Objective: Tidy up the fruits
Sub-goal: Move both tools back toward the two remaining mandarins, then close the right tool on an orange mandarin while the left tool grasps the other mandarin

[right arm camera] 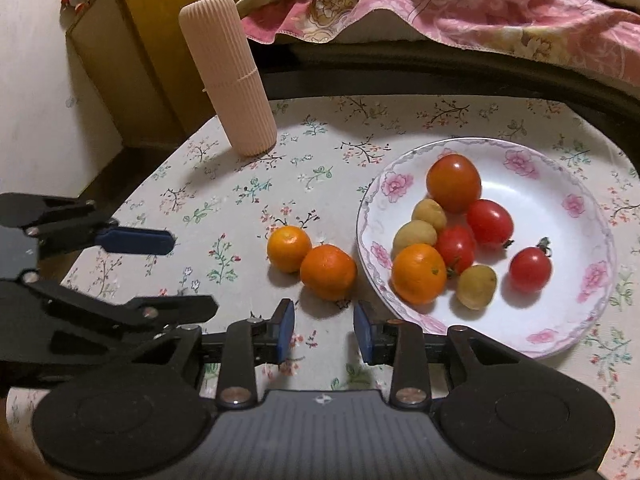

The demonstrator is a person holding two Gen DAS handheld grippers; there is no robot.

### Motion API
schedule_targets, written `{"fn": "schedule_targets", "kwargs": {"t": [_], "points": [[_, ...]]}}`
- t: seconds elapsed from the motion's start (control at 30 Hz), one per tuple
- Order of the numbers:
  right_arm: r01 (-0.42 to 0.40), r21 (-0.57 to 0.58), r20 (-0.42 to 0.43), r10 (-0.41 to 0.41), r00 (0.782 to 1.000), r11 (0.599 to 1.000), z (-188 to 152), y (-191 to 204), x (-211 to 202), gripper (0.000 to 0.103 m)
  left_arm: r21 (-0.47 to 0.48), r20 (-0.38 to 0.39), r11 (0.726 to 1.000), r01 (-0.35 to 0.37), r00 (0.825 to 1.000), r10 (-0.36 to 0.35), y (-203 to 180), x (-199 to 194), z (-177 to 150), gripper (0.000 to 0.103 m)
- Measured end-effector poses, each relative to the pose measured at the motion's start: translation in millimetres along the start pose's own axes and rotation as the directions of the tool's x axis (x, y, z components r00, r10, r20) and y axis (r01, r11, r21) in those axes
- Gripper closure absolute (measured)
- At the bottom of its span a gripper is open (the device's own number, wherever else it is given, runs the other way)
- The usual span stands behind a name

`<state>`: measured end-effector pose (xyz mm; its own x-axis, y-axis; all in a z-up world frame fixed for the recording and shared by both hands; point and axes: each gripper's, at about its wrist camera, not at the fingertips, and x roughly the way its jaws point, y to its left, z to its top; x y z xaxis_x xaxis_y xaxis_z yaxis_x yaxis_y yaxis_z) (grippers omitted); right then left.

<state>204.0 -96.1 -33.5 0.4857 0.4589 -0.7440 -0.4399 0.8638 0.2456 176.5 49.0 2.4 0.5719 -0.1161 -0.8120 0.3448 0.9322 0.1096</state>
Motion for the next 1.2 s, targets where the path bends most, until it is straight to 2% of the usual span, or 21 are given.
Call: {"fn": "schedule_targets", "kwargs": {"t": [0.4,0.57,0.7,0.73,0.77,1.0,1.2], "points": [[0.001,-0.01,0.056,-0.001,0.998,1.0,6,9,22,0.064,-0.006,-0.004,1.0,0.008,1.0,-0.008,4,-1,-4,0.034],[-0.018,-0.014,0.067,0.019,0.998,1.0,8,13,26,0.053,-0.006,-0.01,1.0,0.008,1.0,-0.008,5,0,-6,0.034],[0.02,-0.048,0.073,-0.017,0.997,0.999,6,20,29,0.055,-0.004,-0.016,1.0,0.008,1.0,-0.008,5,3,-8,0.034],[0.021,-0.053,0.066,-0.018,0.998,0.998,6,21,30,0.062,-0.004,-0.017,1.0,0.007,1.0,-0.007,6,3,-8,0.034],[0.032,-0.059,0.053,-0.028,0.998,0.998,5,22,31,0.065,-0.006,-0.017,1.0,0.005,1.0,-0.005,7,3,-8,0.034],[0.022,-0.023,-0.023,-0.023,0.999,0.999,-4,12,13,0.066,-0.034,0.017,0.999,0.017,1.0,-0.017,11,4,-2,0.033],[0.034,0.0,-0.107,-0.034,0.994,0.999,-21,7,-17,0.066,-0.052,0.03,0.997,0.054,0.998,-0.053,5,24,12,0.033]]}}
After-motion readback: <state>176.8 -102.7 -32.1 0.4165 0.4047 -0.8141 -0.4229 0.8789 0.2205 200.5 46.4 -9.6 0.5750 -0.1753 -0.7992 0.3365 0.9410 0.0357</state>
